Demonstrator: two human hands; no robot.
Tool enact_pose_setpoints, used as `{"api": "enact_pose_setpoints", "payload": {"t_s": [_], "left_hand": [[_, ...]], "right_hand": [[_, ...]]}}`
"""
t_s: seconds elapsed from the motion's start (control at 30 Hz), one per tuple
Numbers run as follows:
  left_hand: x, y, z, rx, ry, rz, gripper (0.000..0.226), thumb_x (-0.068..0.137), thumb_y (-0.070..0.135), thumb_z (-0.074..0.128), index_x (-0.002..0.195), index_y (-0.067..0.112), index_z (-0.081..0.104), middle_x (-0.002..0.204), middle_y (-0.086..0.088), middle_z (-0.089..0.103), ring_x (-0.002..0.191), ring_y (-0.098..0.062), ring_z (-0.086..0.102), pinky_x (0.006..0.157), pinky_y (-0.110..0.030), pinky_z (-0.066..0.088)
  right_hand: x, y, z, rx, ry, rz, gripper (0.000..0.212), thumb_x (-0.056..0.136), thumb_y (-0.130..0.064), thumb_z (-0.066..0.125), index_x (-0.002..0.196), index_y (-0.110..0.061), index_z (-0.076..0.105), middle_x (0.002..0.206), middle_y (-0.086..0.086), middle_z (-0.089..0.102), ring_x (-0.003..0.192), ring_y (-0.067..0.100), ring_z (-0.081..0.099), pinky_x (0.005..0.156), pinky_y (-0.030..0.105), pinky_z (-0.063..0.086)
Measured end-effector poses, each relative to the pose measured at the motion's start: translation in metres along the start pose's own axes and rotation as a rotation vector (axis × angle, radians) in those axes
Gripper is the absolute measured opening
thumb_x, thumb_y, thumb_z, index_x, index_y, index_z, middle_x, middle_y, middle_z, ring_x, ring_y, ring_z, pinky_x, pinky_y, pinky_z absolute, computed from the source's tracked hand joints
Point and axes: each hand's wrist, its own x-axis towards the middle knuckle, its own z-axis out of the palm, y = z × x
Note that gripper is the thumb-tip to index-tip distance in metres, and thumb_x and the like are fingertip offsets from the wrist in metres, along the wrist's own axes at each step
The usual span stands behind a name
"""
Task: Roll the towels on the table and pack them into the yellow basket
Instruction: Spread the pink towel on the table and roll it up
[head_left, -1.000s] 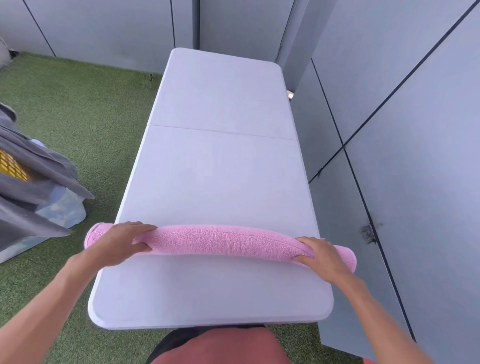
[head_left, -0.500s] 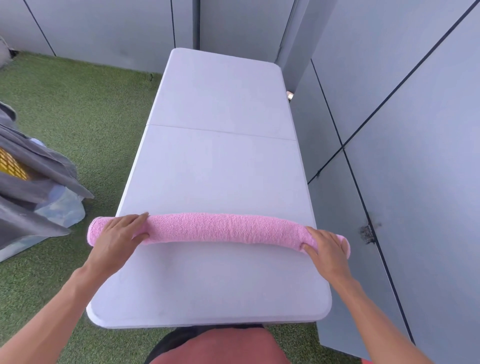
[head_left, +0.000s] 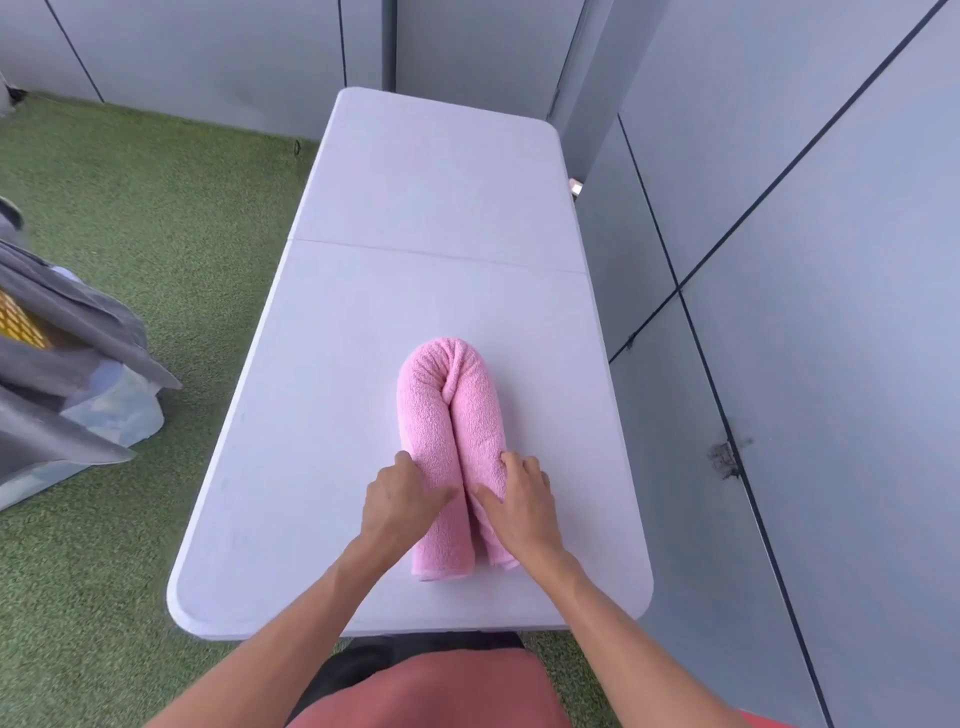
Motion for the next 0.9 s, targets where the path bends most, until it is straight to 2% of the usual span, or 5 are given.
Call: {"api": "enact_pose_setpoints", "payload": {"t_s": [0.37,0.5,0.6,0.77,0.9], "left_hand": [[-0.001,0.001,0.014,-0.339,-0.122,-0.099,0.050,0.078,0.033,0.078,0.104,0.007,0.044,0.101,-0.008,0.056,0.069,-0.029,0.070,0.067,-0.043,0.059],[-0.002,0.004,0.017,-0.525,-0.153,-0.139,0.037,0.084,0.028,0.071,0.100,0.007,0.045,0.104,-0.014,0.057,0.083,-0.029,0.067,0.058,-0.037,0.060],[-0.005,0.012,0.018,-0.648,-0.225,-0.178,0.031,0.098,0.032,0.048,0.104,0.002,0.049,0.104,-0.019,0.063,0.081,-0.032,0.070,0.071,-0.043,0.060],[-0.011,0.028,0.031,-0.632,-0.424,-0.152,0.040,0.101,0.036,0.034,0.110,0.003,0.056,0.100,-0.016,0.069,0.085,-0.027,0.072,0.080,-0.038,0.059],[-0.010,0.027,0.031,-0.531,-0.380,-0.141,0.042,0.103,0.038,0.031,0.103,0.009,0.061,0.098,-0.008,0.071,0.095,-0.023,0.067,0.086,-0.038,0.054]], "right_hand": [[-0.008,0.017,-0.013,0.315,-0.095,0.009,0.068,0.092,-0.033,0.062,0.149,-0.017,0.031,0.123,0.007,0.042,0.124,0.021,0.044,0.103,0.021,0.030],[-0.011,0.021,-0.007,0.313,-0.201,0.020,0.094,0.074,-0.072,0.061,0.149,-0.027,0.025,0.135,0.001,0.047,0.127,0.018,0.045,0.105,0.037,0.041],[-0.006,0.031,-0.015,0.208,-0.306,0.009,0.125,0.049,-0.093,0.057,0.149,-0.035,0.011,0.146,-0.004,0.039,0.132,0.023,0.043,0.100,0.048,0.044],[0.001,0.046,-0.052,-0.201,-0.450,-0.028,0.143,0.049,-0.083,0.068,0.149,-0.026,-0.017,0.159,0.005,0.004,0.145,0.031,0.014,0.108,0.060,0.026],[-0.002,0.036,-0.034,-0.352,-0.288,-0.039,0.144,0.050,-0.081,0.067,0.150,-0.014,-0.011,0.144,0.013,0.029,0.129,0.032,0.035,0.095,0.053,0.038]]}}
